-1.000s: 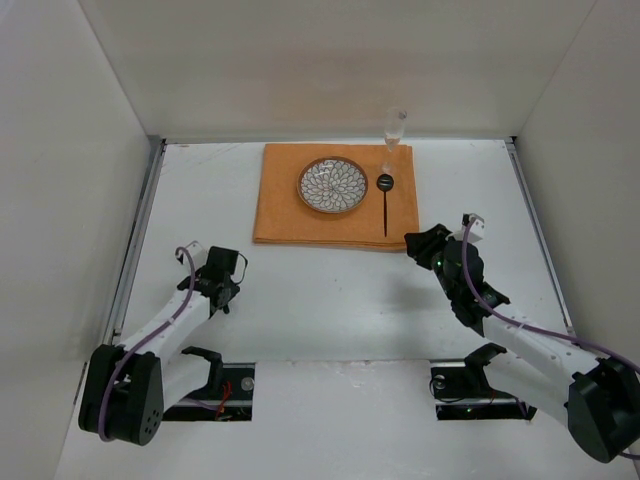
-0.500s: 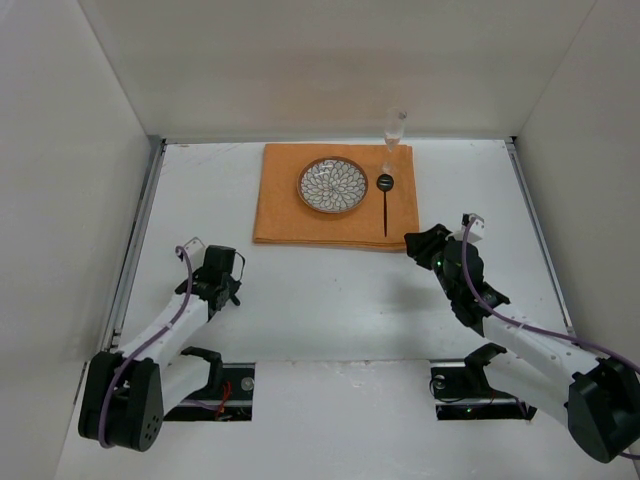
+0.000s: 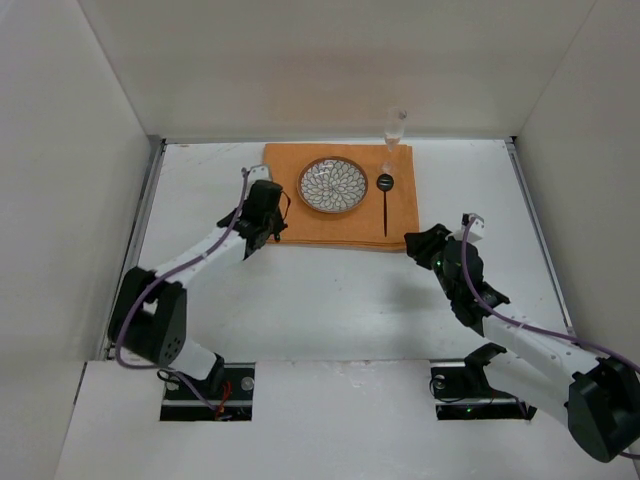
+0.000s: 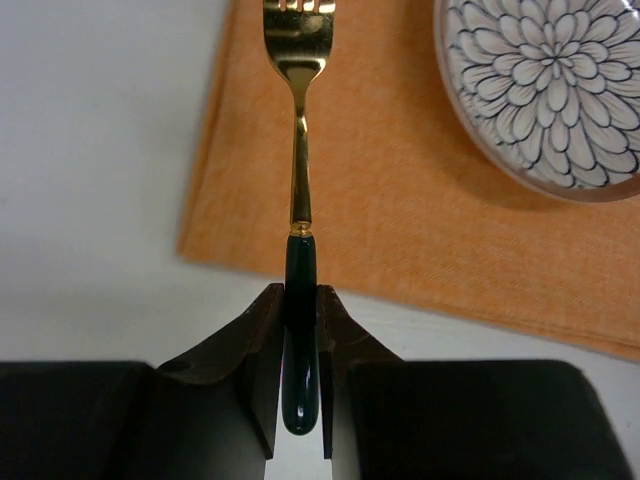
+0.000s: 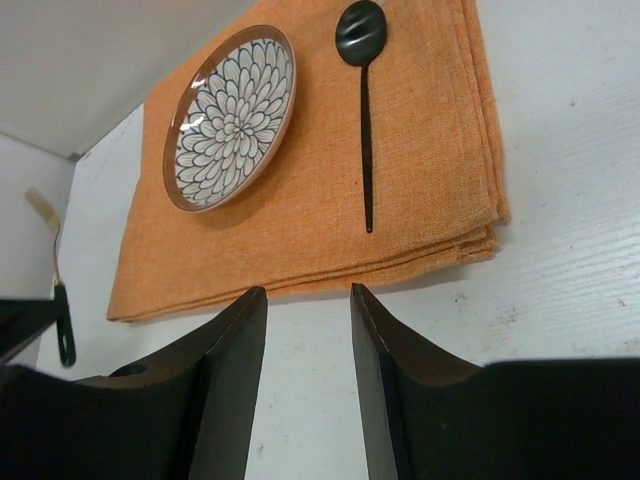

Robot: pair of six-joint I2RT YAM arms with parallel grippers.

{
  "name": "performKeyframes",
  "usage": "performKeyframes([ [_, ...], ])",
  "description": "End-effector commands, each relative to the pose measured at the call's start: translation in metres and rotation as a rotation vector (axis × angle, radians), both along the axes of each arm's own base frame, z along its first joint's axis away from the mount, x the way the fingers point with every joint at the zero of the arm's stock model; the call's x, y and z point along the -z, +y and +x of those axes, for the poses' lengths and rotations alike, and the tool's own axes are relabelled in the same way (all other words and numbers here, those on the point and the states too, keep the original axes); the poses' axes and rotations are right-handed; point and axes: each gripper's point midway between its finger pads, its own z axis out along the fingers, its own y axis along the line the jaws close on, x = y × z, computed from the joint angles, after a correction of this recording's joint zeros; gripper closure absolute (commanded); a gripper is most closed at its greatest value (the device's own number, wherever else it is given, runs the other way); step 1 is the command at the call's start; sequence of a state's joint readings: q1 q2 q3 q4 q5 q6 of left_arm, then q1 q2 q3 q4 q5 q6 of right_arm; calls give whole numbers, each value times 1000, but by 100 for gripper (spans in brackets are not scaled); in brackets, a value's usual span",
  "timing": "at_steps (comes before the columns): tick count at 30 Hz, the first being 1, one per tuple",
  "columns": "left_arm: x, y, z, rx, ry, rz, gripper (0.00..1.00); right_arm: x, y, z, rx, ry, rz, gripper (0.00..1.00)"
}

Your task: Set the dinner table for one person

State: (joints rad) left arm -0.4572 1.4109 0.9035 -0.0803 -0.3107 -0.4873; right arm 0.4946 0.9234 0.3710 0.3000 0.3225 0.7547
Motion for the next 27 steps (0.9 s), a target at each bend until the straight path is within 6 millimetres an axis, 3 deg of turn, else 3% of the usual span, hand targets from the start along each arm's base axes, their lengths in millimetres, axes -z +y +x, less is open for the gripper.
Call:
performKeyframes([
  [1, -10, -23, 34, 157, -18, 74, 98, -29, 4, 8, 7, -81, 15, 55],
  [5, 7, -31, 69, 210, 34, 109, 98, -33, 5, 7, 3, -95, 18, 55],
  [10, 37, -36, 91, 270, 132, 119, 98, -34, 5, 6, 5, -97, 18, 55],
  [14, 47, -28, 106, 259, 148, 139, 97, -31, 8, 8, -5, -82, 12, 55],
  [22, 69, -23, 109, 250, 203, 156, 95, -32, 8, 7, -3, -91, 14, 55],
  [27, 67, -18, 107, 233, 190, 165, 77, -32, 8, 7, -2, -92, 13, 55],
])
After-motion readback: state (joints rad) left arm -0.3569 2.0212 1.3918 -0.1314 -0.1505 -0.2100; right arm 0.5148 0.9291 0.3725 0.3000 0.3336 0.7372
